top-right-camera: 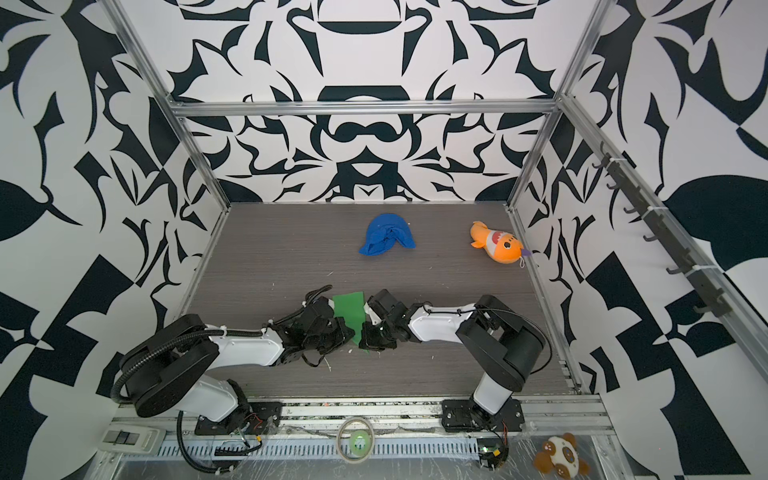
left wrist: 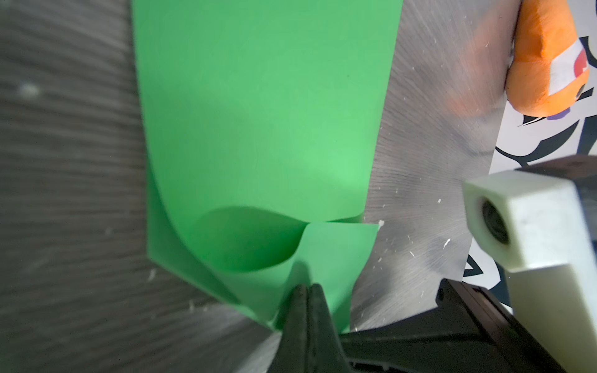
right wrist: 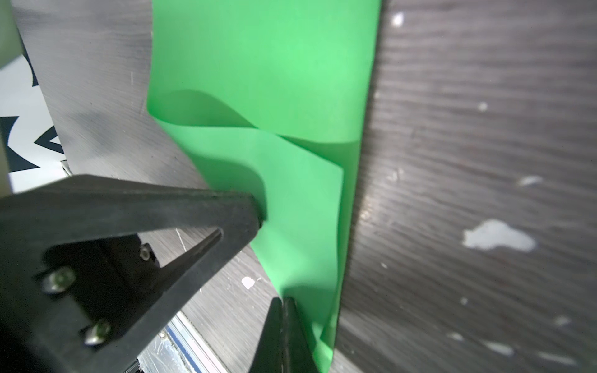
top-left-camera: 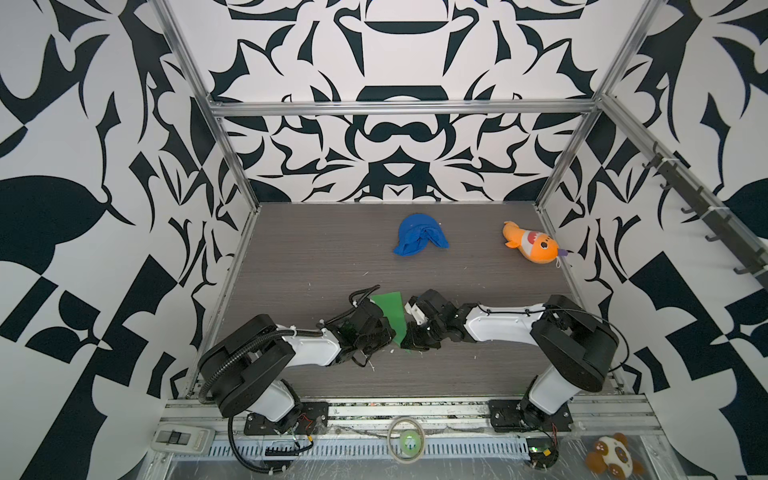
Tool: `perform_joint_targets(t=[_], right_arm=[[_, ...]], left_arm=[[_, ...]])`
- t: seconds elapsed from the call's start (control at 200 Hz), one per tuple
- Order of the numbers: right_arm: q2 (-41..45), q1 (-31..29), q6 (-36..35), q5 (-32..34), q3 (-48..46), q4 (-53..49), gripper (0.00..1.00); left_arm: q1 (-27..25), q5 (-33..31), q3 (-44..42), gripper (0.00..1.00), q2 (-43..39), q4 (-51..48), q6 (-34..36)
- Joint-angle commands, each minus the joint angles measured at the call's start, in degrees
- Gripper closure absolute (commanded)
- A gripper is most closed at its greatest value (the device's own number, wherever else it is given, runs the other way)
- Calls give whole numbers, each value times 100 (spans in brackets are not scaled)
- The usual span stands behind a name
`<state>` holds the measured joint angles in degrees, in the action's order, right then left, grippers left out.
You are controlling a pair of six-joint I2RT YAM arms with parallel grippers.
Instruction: Fold a paper plane with a square sheet of paper (pick it up from the middle)
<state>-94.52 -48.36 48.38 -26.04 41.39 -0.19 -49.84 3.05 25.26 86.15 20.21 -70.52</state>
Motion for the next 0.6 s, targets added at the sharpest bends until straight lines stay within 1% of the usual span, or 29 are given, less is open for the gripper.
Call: perform_joint_targets(t=[0.0,0.355,0.595], right_arm=[[196,-14,47,-93,-129,-190,95],[666,19,-59,46,-412,-674,95],[1038,-85,-470,37,60,-706,94]], left_arm=[[1,-305,-103,100,131,-844,-18],[2,-327,-65,100,139,-973,-3],[1,-314,12,100,164,-1021,29]])
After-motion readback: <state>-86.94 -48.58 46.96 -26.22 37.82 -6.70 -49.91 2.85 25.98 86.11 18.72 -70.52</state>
